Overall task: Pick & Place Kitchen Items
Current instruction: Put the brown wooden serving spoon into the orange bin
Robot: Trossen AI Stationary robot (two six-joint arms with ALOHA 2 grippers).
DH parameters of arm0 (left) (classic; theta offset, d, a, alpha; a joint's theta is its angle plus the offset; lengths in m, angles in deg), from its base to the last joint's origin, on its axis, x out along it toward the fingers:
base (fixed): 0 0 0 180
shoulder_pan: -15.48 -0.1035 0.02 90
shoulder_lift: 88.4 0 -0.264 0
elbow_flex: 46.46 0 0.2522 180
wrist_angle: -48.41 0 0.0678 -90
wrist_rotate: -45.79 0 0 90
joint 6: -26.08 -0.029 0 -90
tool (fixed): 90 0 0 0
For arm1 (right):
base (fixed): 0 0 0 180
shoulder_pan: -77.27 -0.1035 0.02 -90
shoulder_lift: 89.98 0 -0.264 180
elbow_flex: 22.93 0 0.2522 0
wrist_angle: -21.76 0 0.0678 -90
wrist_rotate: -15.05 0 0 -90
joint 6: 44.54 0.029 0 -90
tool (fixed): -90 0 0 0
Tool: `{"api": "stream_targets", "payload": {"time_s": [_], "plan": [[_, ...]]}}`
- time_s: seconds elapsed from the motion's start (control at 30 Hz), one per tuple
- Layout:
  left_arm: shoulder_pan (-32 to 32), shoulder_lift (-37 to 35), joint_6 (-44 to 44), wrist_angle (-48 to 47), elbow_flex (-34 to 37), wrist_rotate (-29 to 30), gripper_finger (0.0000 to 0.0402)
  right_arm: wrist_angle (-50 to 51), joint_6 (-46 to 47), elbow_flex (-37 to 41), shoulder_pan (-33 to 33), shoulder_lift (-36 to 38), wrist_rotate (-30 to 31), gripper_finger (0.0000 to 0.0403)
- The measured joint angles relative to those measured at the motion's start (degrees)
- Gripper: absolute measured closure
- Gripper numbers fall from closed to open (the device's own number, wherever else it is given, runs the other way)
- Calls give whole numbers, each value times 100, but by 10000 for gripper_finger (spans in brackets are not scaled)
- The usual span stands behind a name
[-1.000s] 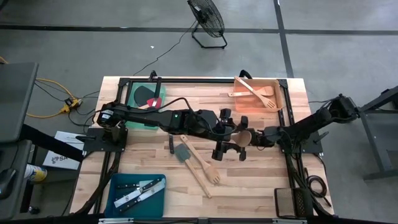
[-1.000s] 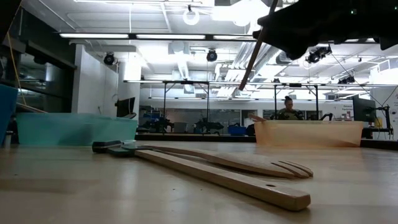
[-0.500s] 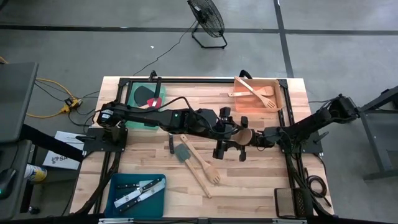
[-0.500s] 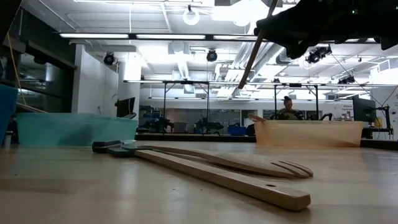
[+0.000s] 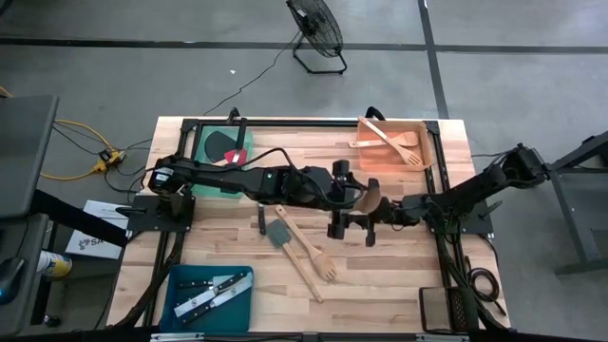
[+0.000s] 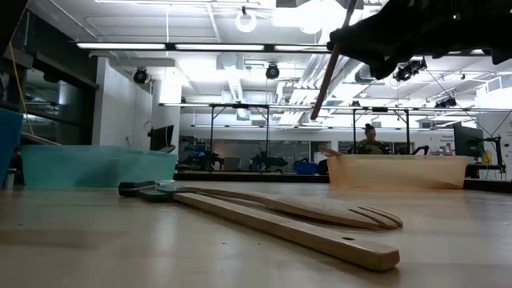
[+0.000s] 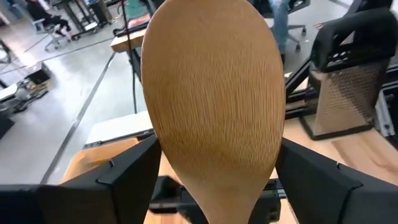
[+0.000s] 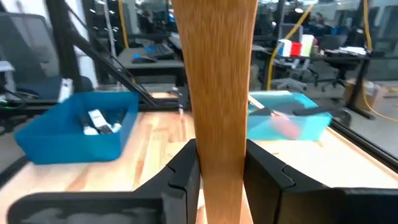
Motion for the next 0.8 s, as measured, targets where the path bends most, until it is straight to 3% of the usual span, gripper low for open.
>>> {"api": "stream_targets", "payload": {"time_s": [0.27, 0.5, 0.8], "plan": [[13, -314, 87, -729, 5, 471, 101, 516, 303, 0, 11, 59, 566, 318], [10, -900, 951, -1883, 0, 583, 101, 1526, 351, -13, 16, 667, 1109, 318], [143, -1058, 2118, -3467, 2, 700, 100, 5117, 589, -1147, 537, 1395, 1371, 318]]}}
